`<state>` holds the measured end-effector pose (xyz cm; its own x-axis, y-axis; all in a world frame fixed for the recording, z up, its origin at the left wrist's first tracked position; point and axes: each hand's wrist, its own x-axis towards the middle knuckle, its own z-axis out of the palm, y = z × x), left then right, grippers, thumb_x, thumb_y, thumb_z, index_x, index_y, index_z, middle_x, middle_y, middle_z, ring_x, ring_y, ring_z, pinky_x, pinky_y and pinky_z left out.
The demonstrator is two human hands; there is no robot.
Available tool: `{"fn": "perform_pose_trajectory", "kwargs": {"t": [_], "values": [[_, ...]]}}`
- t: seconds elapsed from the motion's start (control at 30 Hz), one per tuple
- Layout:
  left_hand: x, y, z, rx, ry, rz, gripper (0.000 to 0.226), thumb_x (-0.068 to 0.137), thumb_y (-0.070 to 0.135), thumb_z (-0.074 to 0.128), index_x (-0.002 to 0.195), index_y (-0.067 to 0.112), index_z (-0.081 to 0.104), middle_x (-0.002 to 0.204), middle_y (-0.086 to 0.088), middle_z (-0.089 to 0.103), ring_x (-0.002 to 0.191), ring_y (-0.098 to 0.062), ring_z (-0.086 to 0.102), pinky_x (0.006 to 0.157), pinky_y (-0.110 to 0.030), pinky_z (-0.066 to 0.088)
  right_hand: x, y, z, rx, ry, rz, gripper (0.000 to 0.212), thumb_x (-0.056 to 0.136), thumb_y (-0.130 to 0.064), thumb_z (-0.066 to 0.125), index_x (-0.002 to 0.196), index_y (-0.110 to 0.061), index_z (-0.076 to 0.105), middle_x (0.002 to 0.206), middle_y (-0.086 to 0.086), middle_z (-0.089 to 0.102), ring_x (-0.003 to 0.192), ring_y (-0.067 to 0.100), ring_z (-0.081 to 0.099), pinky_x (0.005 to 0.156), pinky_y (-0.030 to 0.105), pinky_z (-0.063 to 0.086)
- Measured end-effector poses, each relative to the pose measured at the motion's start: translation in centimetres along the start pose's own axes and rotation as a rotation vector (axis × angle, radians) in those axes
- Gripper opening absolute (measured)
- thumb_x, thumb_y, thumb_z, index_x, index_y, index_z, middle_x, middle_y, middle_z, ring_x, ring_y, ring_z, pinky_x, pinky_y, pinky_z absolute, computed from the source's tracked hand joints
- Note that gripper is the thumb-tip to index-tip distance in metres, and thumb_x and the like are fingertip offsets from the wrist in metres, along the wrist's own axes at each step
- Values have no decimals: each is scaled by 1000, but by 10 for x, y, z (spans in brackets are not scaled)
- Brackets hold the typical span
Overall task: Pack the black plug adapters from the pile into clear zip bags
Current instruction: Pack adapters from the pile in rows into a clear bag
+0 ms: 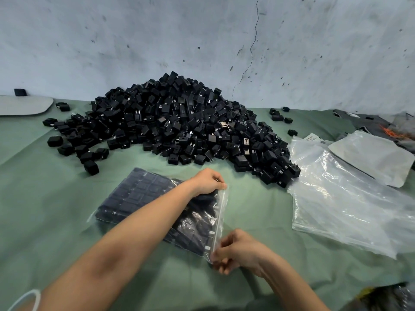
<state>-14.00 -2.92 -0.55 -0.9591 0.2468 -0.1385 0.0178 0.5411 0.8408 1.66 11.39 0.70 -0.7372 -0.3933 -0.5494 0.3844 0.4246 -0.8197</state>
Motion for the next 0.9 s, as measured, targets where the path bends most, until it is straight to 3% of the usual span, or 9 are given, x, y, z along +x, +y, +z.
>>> {"fn": "perform_pose_trajectory", "kwargs": {"t": [0.27,0.4,0.6,0.9], "values": [[-1,-1,-2,-23,-16,-4,14,86,17,72,74,19,66,69,3,60,67,-9,52,73,-24,43,-2,-2,0,112,-4,21,11,81,6,62,70,5,63,62,15,66,46,17,62,45,21,51],[-3,1,-1,-25,-9,-3,14,86,16,72,74,18,66,67,3,59,65,-9,51,69,-23,43,2,-6,-1,108,57,22,15,82,7,62,68,2,60,53,13,62,42,16,59,42,20,48],[-6,2,-1,-36,2,-3,16,87,17,72,72,19,64,66,4,57,64,-7,50,66,-22,41,3,-2,-1,166,58,24,18,85,2,63,67,3,62,57,14,63,44,17,59,42,21,49],[-8,2,-1,-36,19,-1,15,86,19,72,73,20,65,70,5,59,70,-9,52,72,-23,41,13,0,6,199,231,-6,24,83,5,55,59,-1,56,44,8,53,35,14,53,35,19,41]]}}
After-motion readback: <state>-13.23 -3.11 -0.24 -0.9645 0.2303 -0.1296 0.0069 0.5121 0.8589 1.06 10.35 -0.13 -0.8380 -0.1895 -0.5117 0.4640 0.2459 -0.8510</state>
